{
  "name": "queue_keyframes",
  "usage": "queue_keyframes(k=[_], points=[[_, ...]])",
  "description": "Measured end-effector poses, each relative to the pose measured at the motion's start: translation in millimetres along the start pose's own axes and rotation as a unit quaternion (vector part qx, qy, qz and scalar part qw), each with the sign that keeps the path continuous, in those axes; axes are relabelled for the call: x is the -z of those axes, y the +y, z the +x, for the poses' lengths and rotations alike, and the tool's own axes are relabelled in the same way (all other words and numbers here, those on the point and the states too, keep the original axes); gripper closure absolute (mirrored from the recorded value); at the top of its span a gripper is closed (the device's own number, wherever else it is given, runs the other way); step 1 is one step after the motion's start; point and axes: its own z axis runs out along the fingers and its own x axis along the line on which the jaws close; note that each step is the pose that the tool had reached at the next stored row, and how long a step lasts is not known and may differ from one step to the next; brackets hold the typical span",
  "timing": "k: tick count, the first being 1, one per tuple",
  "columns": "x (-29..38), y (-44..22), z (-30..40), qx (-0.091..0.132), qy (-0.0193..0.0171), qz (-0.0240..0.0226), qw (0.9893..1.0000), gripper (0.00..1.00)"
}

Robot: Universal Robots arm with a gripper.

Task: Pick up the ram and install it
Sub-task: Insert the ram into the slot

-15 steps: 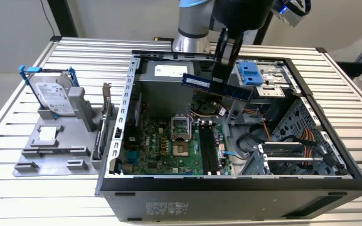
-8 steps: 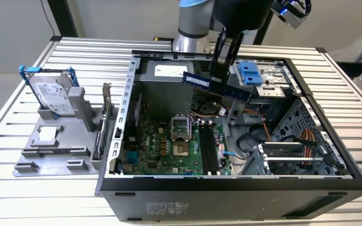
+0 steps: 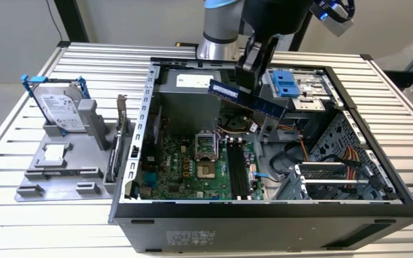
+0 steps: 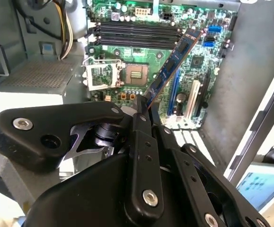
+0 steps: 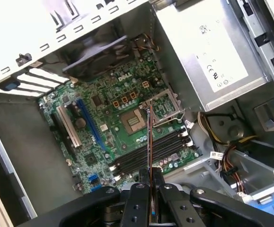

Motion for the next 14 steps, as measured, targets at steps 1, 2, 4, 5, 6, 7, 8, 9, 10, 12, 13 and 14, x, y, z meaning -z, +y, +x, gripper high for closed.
queue_keyframes(k=[1,2,4,5,6,7,8,9,10,12,13,14], points=[[0.0,0.0,0.0,-0.005,-0.0002,-0.0004,1.0000,1.00],[0.0,0.0,0.0,-0.011,-0.0004,-0.0008,0.9999,1.00],[0.0,0.0,0.0,-0.023,-0.0008,-0.0017,0.9997,1.00],[0.0,0.0,0.0,-0.029,-0.0010,-0.0021,0.9996,1.00],[0.0,0.0,0.0,-0.034,-0.0012,-0.0026,0.9994,1.00],[0.0,0.0,0.0,-0.040,-0.0014,-0.0030,0.9992,1.00],[0.0,0.0,0.0,-0.046,-0.0016,-0.0034,0.9989,1.00],[0.0,0.0,0.0,-0.051,-0.0018,-0.0039,0.9987,1.00],[0.0,0.0,0.0,-0.057,-0.0020,-0.0043,0.9984,1.00],[0.0,0.0,0.0,-0.068,-0.0025,-0.0051,0.9977,1.00],[0.0,0.0,0.0,-0.074,-0.0026,-0.0055,0.9972,1.00],[0.0,0.0,0.0,-0.079,-0.0028,-0.0059,0.9969,1.00]])
